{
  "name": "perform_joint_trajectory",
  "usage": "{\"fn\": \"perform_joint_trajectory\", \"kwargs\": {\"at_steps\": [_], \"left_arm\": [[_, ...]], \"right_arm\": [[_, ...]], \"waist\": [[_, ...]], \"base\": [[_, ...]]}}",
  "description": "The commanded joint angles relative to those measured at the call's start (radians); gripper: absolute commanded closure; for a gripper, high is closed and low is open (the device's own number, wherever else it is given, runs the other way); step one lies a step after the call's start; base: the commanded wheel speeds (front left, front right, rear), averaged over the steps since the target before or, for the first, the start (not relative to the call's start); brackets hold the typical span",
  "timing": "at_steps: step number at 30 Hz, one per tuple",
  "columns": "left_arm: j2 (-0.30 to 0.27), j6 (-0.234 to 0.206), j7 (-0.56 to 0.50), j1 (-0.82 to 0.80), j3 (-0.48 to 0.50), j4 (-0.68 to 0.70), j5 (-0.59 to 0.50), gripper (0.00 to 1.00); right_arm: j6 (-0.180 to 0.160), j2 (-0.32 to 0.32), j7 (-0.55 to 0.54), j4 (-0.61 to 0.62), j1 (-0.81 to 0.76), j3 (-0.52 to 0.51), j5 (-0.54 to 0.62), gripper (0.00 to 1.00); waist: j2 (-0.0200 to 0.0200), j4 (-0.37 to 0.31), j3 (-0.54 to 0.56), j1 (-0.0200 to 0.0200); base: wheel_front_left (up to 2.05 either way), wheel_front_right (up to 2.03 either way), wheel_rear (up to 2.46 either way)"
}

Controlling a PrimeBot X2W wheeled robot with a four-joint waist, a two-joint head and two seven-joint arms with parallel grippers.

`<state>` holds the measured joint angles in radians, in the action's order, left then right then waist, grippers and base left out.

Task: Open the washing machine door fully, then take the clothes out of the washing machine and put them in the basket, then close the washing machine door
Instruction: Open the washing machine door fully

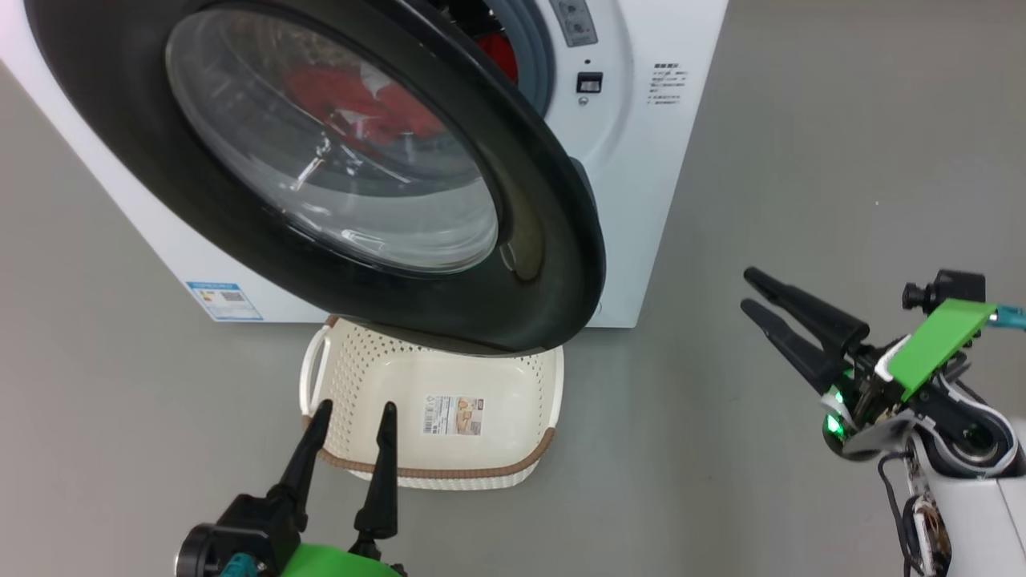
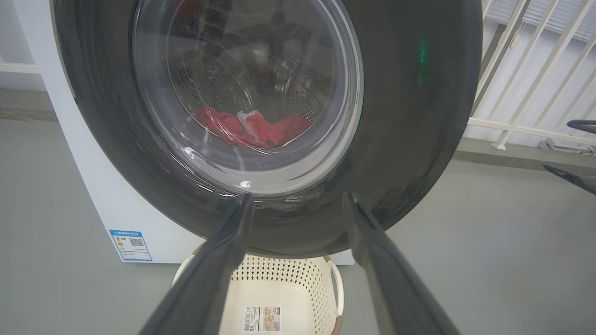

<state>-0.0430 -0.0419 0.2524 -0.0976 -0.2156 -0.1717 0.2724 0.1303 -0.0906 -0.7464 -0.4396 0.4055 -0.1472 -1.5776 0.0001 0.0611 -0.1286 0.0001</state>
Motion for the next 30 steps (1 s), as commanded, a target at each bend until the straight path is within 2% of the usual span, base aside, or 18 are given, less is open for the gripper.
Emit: {"fn": "perform_joint_trajectory", "kwargs": {"at_steps": [1,8,15,24,25,27,28,30], "left_arm": [[-0.007,0.012,0.009,-0.004,0.04,0.02,-0.008,0.0],[-0.007,0.018,0.009,0.001,0.057,0.015,-0.012,0.0],[-0.007,0.021,0.009,0.009,0.073,0.008,-0.013,0.0],[-0.007,0.021,0.009,0.016,0.082,0.001,-0.011,0.0],[-0.007,0.021,0.009,0.016,0.082,0.001,-0.011,0.0],[-0.007,0.022,0.009,0.015,0.085,-0.003,-0.011,0.0],[-0.007,0.022,0.009,0.015,0.085,-0.003,-0.011,0.0],[-0.007,0.023,0.009,0.014,0.087,-0.005,-0.01,0.0]], "right_arm": [[0.0,-0.006,0.009,0.032,-0.007,0.011,0.013,0.0],[0.0,-0.03,0.071,0.057,-0.089,0.024,0.071,0.0],[0.0,-0.071,0.167,0.084,-0.175,0.087,0.144,0.0],[0.0,-0.152,0.392,0.133,-0.239,0.236,0.234,0.0],[0.0,-0.152,0.392,0.133,-0.239,0.236,0.234,0.0],[0.0,-0.187,0.483,0.148,-0.248,0.302,0.255,0.0],[0.0,-0.187,0.483,0.148,-0.248,0.302,0.255,0.0],[0.0,-0.211,0.55,0.156,-0.251,0.347,0.266,0.0]], "waist": [[-0.0001,-0.012,0.006,-0.0001],[-0.0001,-0.035,0.012,-0.0001],[-0.0001,-0.057,0.018,-0.0001],[-0.0001,-0.073,0.022,-0.0001],[-0.0001,-0.073,0.022,-0.0001],[-0.0001,-0.074,0.021,-0.0001],[-0.0001,-0.074,0.021,-0.0001],[-0.0001,-0.074,0.02,-0.0001]], "base": [[0.0,0.0,0.0],[0.0,0.0,0.0],[0.0,0.0,0.0],[0.0,0.0,0.0],[0.0,0.0,0.0],[0.0,0.0,0.0],[0.0,0.0,0.0],[0.0,0.0,0.0]]}}
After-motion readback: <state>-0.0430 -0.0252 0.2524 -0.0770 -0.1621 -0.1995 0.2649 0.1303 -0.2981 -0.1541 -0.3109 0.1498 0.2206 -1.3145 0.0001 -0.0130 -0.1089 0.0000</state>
